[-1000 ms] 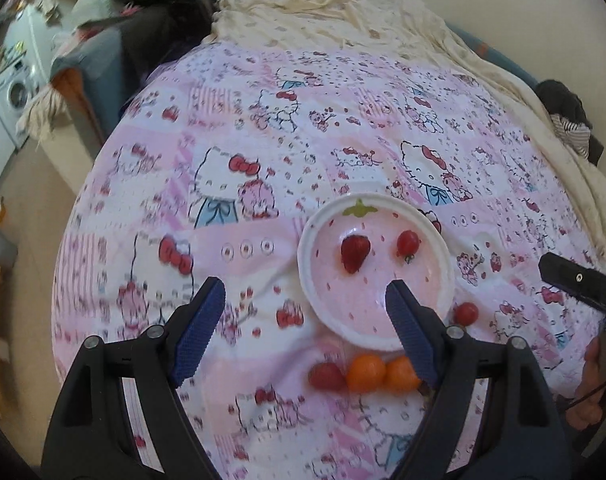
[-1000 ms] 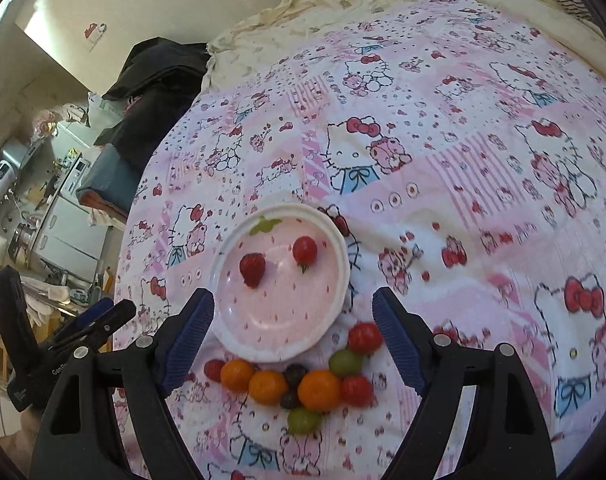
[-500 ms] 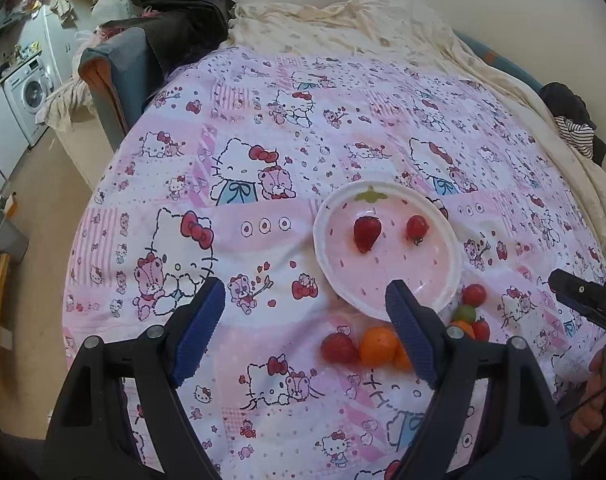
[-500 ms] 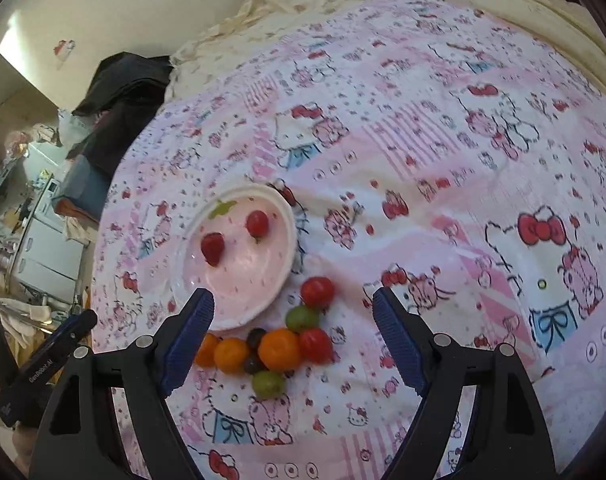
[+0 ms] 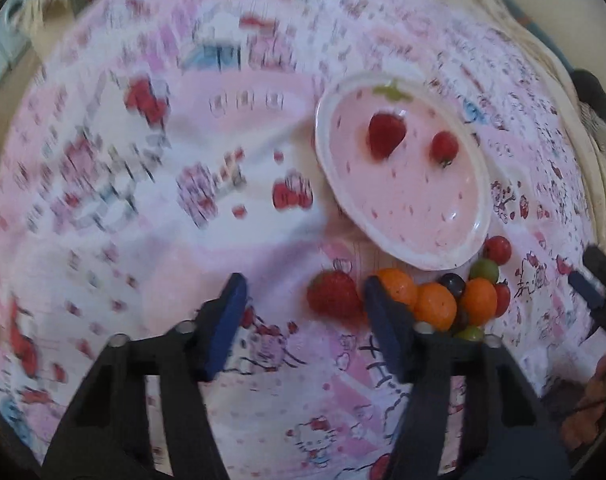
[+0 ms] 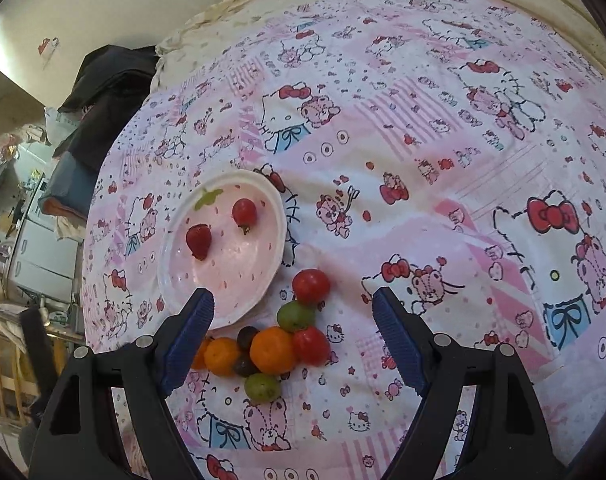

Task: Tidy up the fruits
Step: 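Move both tools back to the fruit row, then grasp a second strawberry with the left tool while the right tool grasps a red tomato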

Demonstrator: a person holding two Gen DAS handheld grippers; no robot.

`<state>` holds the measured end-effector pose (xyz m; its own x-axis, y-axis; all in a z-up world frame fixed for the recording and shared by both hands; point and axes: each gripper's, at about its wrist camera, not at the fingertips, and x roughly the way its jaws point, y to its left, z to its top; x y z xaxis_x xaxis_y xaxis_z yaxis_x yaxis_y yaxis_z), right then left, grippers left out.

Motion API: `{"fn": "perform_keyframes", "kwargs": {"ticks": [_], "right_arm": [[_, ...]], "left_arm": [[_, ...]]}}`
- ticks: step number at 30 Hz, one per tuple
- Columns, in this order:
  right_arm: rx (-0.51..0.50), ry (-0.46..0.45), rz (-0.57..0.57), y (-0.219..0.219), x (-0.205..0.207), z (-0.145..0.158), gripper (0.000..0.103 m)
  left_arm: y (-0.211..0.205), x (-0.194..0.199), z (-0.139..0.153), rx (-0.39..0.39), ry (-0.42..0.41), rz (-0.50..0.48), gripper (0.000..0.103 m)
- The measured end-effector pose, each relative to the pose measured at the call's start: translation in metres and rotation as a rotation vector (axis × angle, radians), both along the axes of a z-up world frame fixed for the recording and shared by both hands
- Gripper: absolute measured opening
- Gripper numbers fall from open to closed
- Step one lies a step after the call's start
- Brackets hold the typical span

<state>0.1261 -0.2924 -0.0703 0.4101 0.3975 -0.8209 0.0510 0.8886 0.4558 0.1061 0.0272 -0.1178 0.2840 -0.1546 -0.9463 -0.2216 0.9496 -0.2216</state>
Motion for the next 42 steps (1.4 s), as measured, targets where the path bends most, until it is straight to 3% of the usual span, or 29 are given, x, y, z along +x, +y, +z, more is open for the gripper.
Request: {"fn": "perform_keyframes", "kwargs": {"ticks": [4,11,13,15,22,31,35,38,42], "right_arm": [[-0.001,0.004,0.021,0.004,0.001,-0.001,0.084],[0.011,0.007,0.025,0.007,0.001,-0.001,0.084],[0.014,0.011,0.025,0.007,0.002,-0.002,0.084],[0.010,0.011,0.027,0.008,0.002,-0.002,0.084],[-0.015,0.013,0.029,0.010,0.003,-0.005,0.084],[0.055,0.080,-0.039,-0.014,0.012,-0.020,0.083],[0.085,0.175,-0.018,-0.013,0.028,-0.041,0.053],[0.087,0.226,0.014,-0.002,0.034,-0.056,0.046],[0.039,0.251,0.047,0.014,0.040,-0.069,0.046]], "left_arm": [[0.002,0.006,-0.015,-0.088,0.057,0.094,0.051],[-0.001,0.011,-0.028,-0.113,0.129,0.200,0.050],[-0.002,0.011,-0.029,-0.116,0.146,0.207,0.034],[-0.009,0.012,-0.033,-0.122,0.179,0.197,0.026],[-0.002,0.015,-0.035,-0.175,0.190,0.218,0.026],[0.008,-0.003,0.015,-0.065,0.054,0.100,0.026],[0.007,-0.010,0.034,0.009,0.022,0.026,0.026],[0.006,-0.015,0.049,0.062,-0.009,-0.030,0.026],[0.009,-0.024,0.061,0.115,-0.039,-0.068,0.026]]}}
